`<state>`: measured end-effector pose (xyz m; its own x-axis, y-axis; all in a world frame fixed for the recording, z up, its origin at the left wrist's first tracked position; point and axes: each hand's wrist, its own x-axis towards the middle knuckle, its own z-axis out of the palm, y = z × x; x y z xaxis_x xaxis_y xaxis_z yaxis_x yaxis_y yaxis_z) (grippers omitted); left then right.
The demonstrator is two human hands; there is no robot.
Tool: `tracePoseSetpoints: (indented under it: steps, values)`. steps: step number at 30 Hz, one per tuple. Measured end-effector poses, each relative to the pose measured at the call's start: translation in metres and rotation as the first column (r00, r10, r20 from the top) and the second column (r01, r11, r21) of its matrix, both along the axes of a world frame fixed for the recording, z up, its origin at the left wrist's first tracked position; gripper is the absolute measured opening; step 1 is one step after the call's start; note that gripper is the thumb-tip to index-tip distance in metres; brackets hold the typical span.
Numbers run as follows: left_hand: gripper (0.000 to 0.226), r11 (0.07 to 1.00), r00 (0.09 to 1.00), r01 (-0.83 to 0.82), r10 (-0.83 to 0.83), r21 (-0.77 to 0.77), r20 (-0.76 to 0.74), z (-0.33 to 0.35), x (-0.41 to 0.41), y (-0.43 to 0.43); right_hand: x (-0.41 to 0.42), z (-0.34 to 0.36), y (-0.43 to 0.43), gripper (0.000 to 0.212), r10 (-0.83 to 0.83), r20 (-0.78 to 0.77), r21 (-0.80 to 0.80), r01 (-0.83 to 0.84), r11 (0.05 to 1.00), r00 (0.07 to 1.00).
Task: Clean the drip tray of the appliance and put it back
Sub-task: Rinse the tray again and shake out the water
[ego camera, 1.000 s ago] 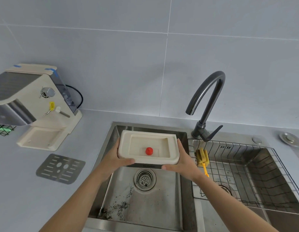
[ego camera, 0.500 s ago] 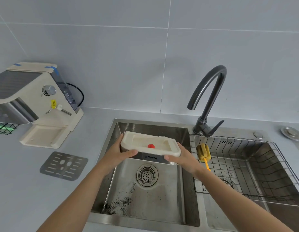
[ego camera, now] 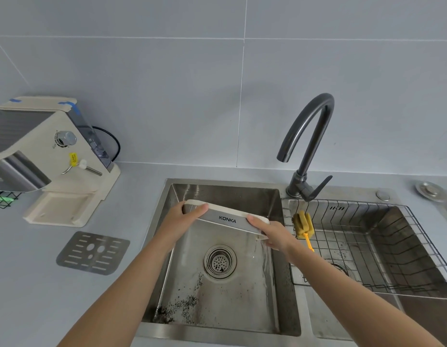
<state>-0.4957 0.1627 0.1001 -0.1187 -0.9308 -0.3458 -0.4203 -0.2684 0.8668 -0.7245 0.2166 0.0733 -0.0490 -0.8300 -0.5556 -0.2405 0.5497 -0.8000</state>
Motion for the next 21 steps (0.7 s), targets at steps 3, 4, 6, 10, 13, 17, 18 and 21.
tracePoseSetpoints:
  steps: [3,4,6,10,13,17,18,21]
  values:
    - [0.017,0.999,1.000,-0.009,0.008,0.035,0.018,0.000,-0.004,-0.002,0.000,-0.003,-0.003,0.069,-0.060,-0.002,0.052,0.060,0.997,0.998]
    - [0.019,0.999,1.000,-0.016,0.014,0.051,0.024,-0.001,-0.006,-0.003,0.001,-0.004,-0.004,0.074,-0.077,-0.005,0.069,0.077,0.995,0.997]
    - [0.024,0.997,0.999,-0.029,0.026,0.074,0.039,-0.002,-0.007,-0.004,0.001,-0.005,-0.005,0.074,-0.101,-0.013,0.086,0.101,0.991,0.995]
    - [0.032,0.992,0.996,-0.052,0.043,0.117,0.077,-0.006,-0.009,-0.006,0.002,-0.013,-0.007,0.078,-0.118,-0.028,0.115,0.121,0.986,0.993]
    - [0.035,0.987,0.996,-0.061,0.049,0.151,0.080,-0.013,-0.008,-0.005,0.004,-0.018,-0.008,0.078,-0.123,-0.047,0.148,0.129,0.981,0.991]
    - [0.064,0.970,0.995,-0.072,0.055,0.233,0.082,-0.030,-0.006,0.002,0.007,-0.027,-0.005,0.067,-0.118,-0.064,0.187,0.127,0.974,0.991]
    - [0.069,0.964,0.995,-0.079,0.059,0.254,0.087,-0.034,-0.006,0.004,0.007,-0.030,-0.003,0.069,-0.114,-0.064,0.204,0.125,0.971,0.991]
    - [0.080,0.949,0.993,-0.084,0.056,0.303,0.099,-0.035,-0.006,0.009,0.009,-0.032,-0.001,0.075,-0.100,-0.080,0.231,0.116,0.966,0.992]
